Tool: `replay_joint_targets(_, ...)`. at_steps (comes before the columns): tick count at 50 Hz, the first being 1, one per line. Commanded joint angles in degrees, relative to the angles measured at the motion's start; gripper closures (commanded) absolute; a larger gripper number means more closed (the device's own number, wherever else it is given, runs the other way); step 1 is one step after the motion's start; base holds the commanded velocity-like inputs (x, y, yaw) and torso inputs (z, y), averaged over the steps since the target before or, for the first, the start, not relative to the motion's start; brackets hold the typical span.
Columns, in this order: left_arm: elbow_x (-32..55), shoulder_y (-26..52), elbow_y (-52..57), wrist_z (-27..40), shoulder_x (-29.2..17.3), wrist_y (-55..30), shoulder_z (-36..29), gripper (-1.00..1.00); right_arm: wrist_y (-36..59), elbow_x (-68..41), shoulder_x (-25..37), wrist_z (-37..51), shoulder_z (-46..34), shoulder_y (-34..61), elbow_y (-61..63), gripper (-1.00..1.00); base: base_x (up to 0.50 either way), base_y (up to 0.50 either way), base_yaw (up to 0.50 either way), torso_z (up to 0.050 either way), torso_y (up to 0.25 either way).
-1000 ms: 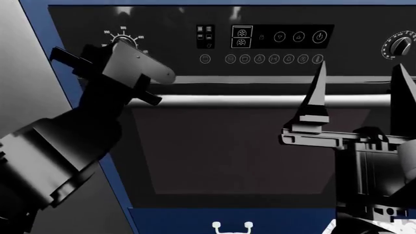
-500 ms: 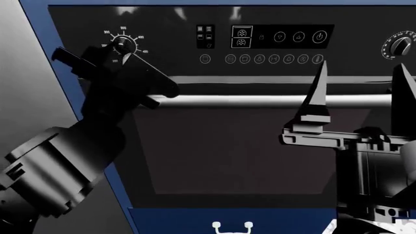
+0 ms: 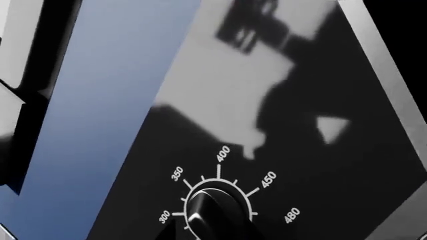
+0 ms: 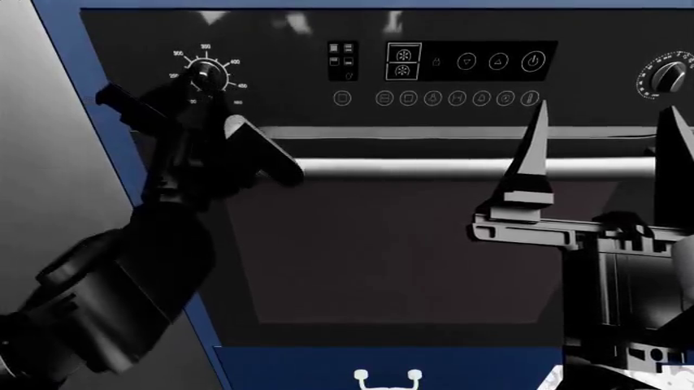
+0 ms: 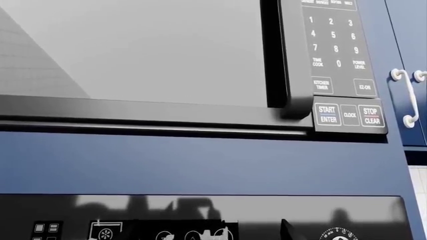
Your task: Preheat the oven by turning the temperature knob.
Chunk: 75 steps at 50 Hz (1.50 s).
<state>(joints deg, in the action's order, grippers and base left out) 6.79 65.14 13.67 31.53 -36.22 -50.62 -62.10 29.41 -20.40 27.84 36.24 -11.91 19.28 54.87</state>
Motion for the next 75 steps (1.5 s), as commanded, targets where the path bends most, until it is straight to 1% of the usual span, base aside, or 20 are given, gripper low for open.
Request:
replay_joint_targets(1,-4.5,6.5,-11.9,-8.0,2.1,4.9,-4.6,1.0,0.0,-0.3,0.2,0.4,-0.2,0.2,0.3,-1.0,0.02,-0.01,-0.02,0.01,0.0)
replay_joint_targets(9,-5.6,7.0,-12.6,-8.5,1.7,5.6,-5.8,1.0,-0.3,-0.4,0.3,0.6,-0.4,0.3,0.0,-1.0,0.02,-0.01,-0.02,0.003,0.0)
replay_joint_targets(10,-6.9,7.3,-13.0,-8.4,1.6,5.9,-7.0,1.0,-0.3,-0.3,0.4,0.6,-0.6,0.3,-0.1,-1.0,0.02,0.0,-0.02,0.0,0.0)
replay_joint_targets(18,-8.8,7.8,-13.7,-8.6,1.4,6.6,-8.9,1.0,-0.4,-0.6,0.6,1.0,-0.7,0.3,-0.1,-1.0,0.02,-0.01,-0.02,0.003,0.0)
replay_joint_targets(44,-12.4,9.0,-14.3,-10.0,0.8,7.4,-12.8,1.0,-0.8,-1.4,1.2,1.8,-1.0,0.5,0.0,-1.0,0.02,0.0,-0.02,0.004,0.0)
replay_joint_targets(48,-9.8,8.7,-14.6,-10.8,1.0,7.3,-10.6,1.0,-0.8,-1.6,1.4,1.9,-1.0,0.5,0.0,-1.0,0.02,-0.01,-0.02,0.005,0.0)
replay_joint_targets(49,-5.5,7.9,-14.1,-12.1,1.3,6.6,-7.2,1.0,-0.8,-1.6,1.4,2.0,-1.0,0.5,0.0,-1.0,0.02,-0.01,-0.02,0.0,0.0)
replay_joint_targets(50,-7.4,8.6,-14.6,-11.7,1.2,7.1,-8.6,1.0,-0.8,-1.7,1.4,2.0,-1.0,0.5,0.0,-1.0,0.02,0.0,-0.02,0.01,0.0)
replay_joint_targets(53,-6.4,8.6,-14.8,-12.0,1.1,7.3,-7.5,1.0,-1.0,-1.7,1.5,2.1,-1.1,0.4,-0.1,-1.0,0.02,0.0,-0.02,0.003,0.0)
replay_joint_targets(54,-4.0,8.3,-14.7,-12.5,1.4,7.0,-5.4,1.0,-1.0,-1.7,1.5,2.1,-1.1,0.4,-0.1,-1.0,0.02,-0.01,-0.02,0.011,0.0)
replay_joint_targets(55,-4.3,8.6,-15.0,-12.4,1.4,7.4,-5.5,1.0,-1.0,-1.7,1.6,2.1,-1.2,0.4,-0.1,-1.0,0.03,0.0,-0.02,0.0,0.0)
replay_joint_targets(56,-2.1,8.3,-15.0,-12.9,1.6,7.0,-3.5,1.0,-1.0,-1.7,1.6,2.2,-1.2,0.4,-0.1,-1.0,0.02,-0.01,-0.02,0.011,0.0)
replay_joint_targets(65,-0.5,9.3,-15.6,-13.1,1.7,6.7,-1.1,1.0,-1.2,-1.9,1.8,2.5,-1.4,0.6,-0.2,-1.0,0.03,-0.01,-0.02,0.005,0.0)
replay_joint_targets(68,5.0,8.6,-16.0,-13.8,2.8,5.5,4.1,1.0,-1.2,-2.0,1.8,2.5,-1.4,0.6,-0.2,-1.0,0.03,-0.01,-0.02,0.008,0.0)
replay_joint_targets(72,6.5,9.0,-16.6,-14.2,3.2,5.2,5.7,1.0,-1.3,-2.0,1.9,2.6,-1.5,0.7,-0.4,-1.0,0.03,-0.01,-0.03,0.006,0.0)
replay_joint_targets(75,5.9,9.2,-17.5,-14.2,3.4,5.9,5.4,1.0,-1.4,-2.0,2.0,2.6,-1.7,0.7,-0.5,-1.0,0.03,-0.01,-0.03,0.007,0.0)
